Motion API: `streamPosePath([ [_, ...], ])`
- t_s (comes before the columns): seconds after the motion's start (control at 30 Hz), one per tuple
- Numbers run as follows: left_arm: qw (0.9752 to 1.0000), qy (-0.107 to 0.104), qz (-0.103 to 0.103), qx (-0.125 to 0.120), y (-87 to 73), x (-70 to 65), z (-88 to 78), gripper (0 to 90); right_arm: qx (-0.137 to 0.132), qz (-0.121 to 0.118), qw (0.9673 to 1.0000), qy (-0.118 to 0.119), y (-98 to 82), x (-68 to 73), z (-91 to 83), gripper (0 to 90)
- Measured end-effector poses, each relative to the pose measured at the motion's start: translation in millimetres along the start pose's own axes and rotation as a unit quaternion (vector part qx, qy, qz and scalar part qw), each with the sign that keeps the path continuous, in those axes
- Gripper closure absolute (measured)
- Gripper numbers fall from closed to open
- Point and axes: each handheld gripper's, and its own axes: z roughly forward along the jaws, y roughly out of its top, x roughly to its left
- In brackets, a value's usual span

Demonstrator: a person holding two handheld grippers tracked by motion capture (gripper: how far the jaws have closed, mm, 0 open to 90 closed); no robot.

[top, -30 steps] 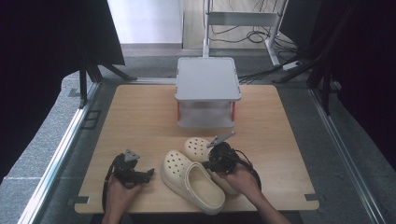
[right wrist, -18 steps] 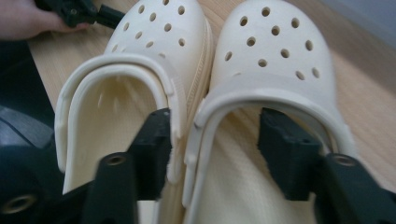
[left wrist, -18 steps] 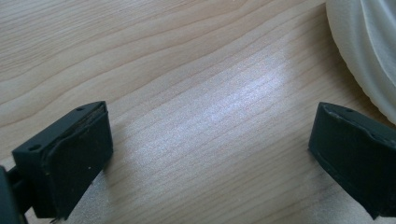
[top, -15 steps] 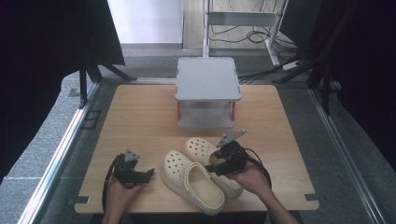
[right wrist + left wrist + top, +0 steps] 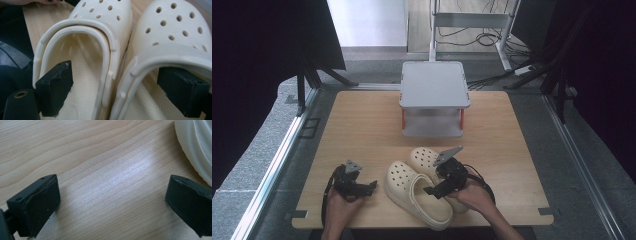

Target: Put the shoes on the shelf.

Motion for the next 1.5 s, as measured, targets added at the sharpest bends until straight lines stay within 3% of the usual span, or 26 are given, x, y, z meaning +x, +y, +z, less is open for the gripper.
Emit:
streamPosePath([
  [0.23,1.0,0.0,0.001,0.0,0.0,0.1,-0.1,0.0,0.019,-0.003,0.9998,0.002,3.7,-0.2,17.5,14.2],
  [0.4,1.0,0.0,0.001,0.001,0.0,0.2,-0.1,0.0,0.041,-0.006,0.9991,-0.008,7.1,0.9,26.4,17.8],
  [0.47,1.0,0.0,0.001,0.001,0.0,0.2,-0.1,0.0,0.049,-0.02,0.9985,-0.013,8.5,1.3,27.5,18.3],
  [0.7,1.0,0.0,-0.001,-0.001,0.0,-0.1,0.1,0.0,0.052,-0.004,0.998,-0.036,12.8,0.0,30.0,34.8],
  [0.8,1.0,0.0,0.0,0.0,0.0,0.0,0.0,0.0,0.061,0.003,0.9965,-0.058,14.8,0.9,31.1,43.6],
  [0.93,1.0,0.0,-0.001,-0.001,0.0,-0.1,0.2,0.0,0.064,0.015,0.9964,-0.053,14.4,1.8,29.5,56.0],
  [1.03,1.0,0.0,-0.002,-0.001,0.0,-0.1,0.1,0.0,0.063,0.032,0.9969,-0.034,14.2,2.5,29.2,62.1],
  [1.3,1.0,0.0,0.0,0.0,0.0,0.1,0.0,0.0,0.063,0.042,0.9968,-0.025,14.7,2.5,25.9,65.8],
  [1.5,1.0,0.0,0.0,-0.001,0.0,0.0,0.1,0.0,0.059,0.05,0.997,-0.008,21.4,3.2,13.6,65.8],
])
